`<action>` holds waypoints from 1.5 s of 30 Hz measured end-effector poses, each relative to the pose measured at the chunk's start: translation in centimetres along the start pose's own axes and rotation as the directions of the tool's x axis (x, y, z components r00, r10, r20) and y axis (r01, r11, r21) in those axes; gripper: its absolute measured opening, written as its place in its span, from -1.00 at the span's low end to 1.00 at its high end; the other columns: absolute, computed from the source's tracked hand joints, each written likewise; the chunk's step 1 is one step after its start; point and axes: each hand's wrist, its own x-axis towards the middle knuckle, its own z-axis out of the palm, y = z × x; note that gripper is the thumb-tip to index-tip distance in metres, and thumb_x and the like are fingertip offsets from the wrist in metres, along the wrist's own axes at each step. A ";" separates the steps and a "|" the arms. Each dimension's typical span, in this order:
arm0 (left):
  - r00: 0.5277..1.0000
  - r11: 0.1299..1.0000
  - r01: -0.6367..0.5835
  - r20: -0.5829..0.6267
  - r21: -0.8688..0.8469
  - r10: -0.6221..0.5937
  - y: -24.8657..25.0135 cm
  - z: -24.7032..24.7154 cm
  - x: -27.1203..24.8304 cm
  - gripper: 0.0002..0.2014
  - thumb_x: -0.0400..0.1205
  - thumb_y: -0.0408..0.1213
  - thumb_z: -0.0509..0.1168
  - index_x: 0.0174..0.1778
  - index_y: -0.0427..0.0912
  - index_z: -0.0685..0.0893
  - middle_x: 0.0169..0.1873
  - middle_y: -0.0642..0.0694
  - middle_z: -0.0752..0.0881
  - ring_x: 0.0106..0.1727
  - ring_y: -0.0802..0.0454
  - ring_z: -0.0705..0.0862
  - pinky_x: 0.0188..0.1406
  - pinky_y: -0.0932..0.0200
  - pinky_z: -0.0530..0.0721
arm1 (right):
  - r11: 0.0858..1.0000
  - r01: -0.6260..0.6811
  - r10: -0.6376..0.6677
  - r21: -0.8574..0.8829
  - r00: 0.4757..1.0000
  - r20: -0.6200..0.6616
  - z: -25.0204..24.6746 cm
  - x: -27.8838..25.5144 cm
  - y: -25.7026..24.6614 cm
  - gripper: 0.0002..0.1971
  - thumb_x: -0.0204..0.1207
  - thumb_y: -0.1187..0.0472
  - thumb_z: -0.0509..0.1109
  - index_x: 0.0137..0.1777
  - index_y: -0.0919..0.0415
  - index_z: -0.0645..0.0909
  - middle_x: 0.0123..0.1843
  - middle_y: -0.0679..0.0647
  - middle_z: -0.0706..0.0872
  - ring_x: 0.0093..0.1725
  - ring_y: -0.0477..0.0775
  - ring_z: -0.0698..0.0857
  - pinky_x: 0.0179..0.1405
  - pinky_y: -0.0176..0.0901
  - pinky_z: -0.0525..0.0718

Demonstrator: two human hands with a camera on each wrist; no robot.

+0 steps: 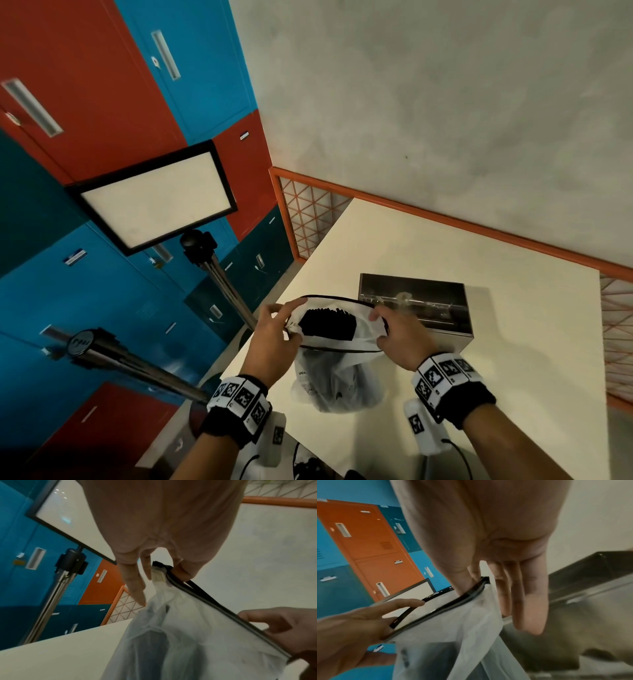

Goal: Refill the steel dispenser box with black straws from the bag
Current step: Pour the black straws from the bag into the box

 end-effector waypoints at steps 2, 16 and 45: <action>0.995 0.998 0.057 0.080 -0.012 -0.056 0.0 0.2 -0.3 -0.22 0.61 -0.44 0.28 0.56 0.52 0.37 0.11 -0.03 0.60 -0.03 0.11 0.64 0.12 0.21 0.63 | 0.995 -0.034 0.028 0.094 0.998 0.060 0.6 0.0 -0.1 -0.51 0.48 0.37 0.30 0.32 -0.15 0.48 -0.08 -0.05 0.63 -0.16 0.09 0.71 -0.21 0.02 0.77; 0.932 0.623 0.362 0.274 -0.694 -0.237 0.9 -0.1 -0.4 -0.16 0.43 -0.92 0.10 0.43 0.02 0.62 0.02 -0.39 0.74 0.05 -0.30 0.77 -0.06 -0.20 0.81 | 0.307 -0.307 0.227 0.901 0.943 0.244 3.1 -0.5 -1.1 -0.48 0.33 0.71 0.00 0.03 0.34 0.69 -0.12 0.29 0.59 -0.30 0.17 0.62 -0.35 0.05 0.73; 0.695 -0.147 0.426 0.427 -0.893 -0.579 -0.2 0.7 0.9 -0.78 0.84 -0.24 0.15 -0.06 -0.18 0.62 -0.53 -0.04 0.54 -0.56 0.10 0.52 -0.50 0.23 0.59 | -0.048 -0.552 0.216 0.833 0.808 0.548 5.9 1.6 -1.3 -0.76 0.22 0.20 0.54 -0.09 0.21 0.75 -0.27 0.16 0.76 -0.31 0.19 0.74 -0.03 0.02 0.77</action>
